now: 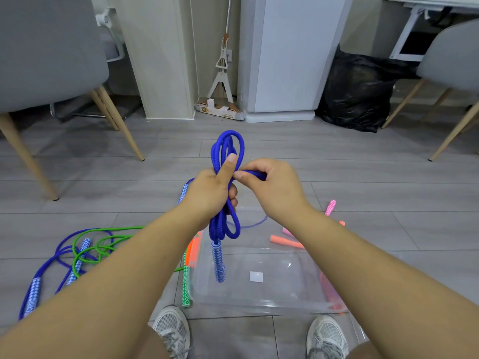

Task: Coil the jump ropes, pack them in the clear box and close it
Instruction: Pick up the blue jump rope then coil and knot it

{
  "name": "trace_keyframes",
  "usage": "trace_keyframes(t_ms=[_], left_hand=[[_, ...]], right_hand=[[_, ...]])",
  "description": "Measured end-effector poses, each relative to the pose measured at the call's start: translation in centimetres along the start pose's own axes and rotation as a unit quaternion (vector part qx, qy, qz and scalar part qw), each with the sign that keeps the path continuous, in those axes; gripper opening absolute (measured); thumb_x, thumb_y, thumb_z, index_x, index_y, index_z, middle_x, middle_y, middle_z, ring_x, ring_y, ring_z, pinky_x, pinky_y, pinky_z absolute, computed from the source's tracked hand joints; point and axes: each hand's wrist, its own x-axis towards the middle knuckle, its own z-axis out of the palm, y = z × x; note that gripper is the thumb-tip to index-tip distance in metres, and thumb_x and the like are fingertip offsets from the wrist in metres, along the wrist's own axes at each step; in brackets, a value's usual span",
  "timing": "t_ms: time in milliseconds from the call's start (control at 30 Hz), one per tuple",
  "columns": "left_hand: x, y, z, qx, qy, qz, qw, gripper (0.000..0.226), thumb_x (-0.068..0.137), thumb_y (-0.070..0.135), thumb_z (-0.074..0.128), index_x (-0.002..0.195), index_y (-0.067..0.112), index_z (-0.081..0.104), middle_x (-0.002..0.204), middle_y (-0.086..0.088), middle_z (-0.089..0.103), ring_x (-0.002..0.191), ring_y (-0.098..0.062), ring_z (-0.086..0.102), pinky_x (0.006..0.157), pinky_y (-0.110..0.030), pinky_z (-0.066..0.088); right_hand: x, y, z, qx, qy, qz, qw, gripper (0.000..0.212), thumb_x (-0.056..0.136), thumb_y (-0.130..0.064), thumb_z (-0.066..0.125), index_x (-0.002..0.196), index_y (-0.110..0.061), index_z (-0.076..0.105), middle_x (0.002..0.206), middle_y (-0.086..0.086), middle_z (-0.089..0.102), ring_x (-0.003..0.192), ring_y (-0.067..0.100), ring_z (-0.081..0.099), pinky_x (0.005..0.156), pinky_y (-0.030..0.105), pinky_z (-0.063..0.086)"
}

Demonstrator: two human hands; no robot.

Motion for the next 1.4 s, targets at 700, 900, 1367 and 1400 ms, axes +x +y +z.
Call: trace_keyframes(t_ms=[700,900,1367,1400], left_hand=[[1.2,0.1,-2.4,-0.093,0.078,0.009,0.993,0.027,0.077,0.018,0.075,0.070,0.010,0.050,0.040,0.004,0.031,0.036,-0.012,0.030,0.042,-0.023,0.034],[1.4,-0.1,-1.2,-0.094,0.069,0.012,0.993,0.027,0.088,0.028,0.064,0.074,0.008,0.052,0.042,0.004,0.042,0.039,-0.014,0.038,0.053,-0.030,0.038],[0.4,0.5,0.0,-0.064,0.078,0.032,0.994,0.029,0.086,0.031,0.065,0.078,0.004,0.059,0.042,-0.001,0.045,0.046,-0.021,0.040,0.052,-0.031,0.038],[0.4,0.6,0.0,-0.062,0.083,0.034,0.994,0.028,0.087,0.031,0.065,0.075,0.007,0.057,0.042,-0.001,0.045,0.046,-0.020,0.039,0.052,-0.031,0.038]], right_hand=[[0.4,2.7,-2.8,0.081,0.092,0.014,0.992,0.019,0.096,-0.018,0.048,0.099,-0.021,0.066,0.074,-0.010,0.044,0.066,0.003,0.042,0.065,0.018,0.035],[0.5,1.0,-0.5,0.122,0.041,0.047,0.991,0.022,0.093,-0.013,0.053,0.113,-0.017,0.059,0.074,-0.004,0.053,0.057,0.001,0.046,0.067,0.024,0.041],[-0.1,-0.2,0.1,0.111,-0.019,0.042,0.993,0.010,0.089,-0.012,0.059,0.085,-0.020,0.063,0.066,-0.004,0.060,0.048,-0.002,0.053,0.055,0.020,0.043],[-0.1,0.0,0.1,0.111,-0.023,0.044,0.993,0.009,0.088,-0.013,0.061,0.083,-0.020,0.062,0.066,-0.003,0.060,0.048,-0.002,0.053,0.055,0.020,0.044]])
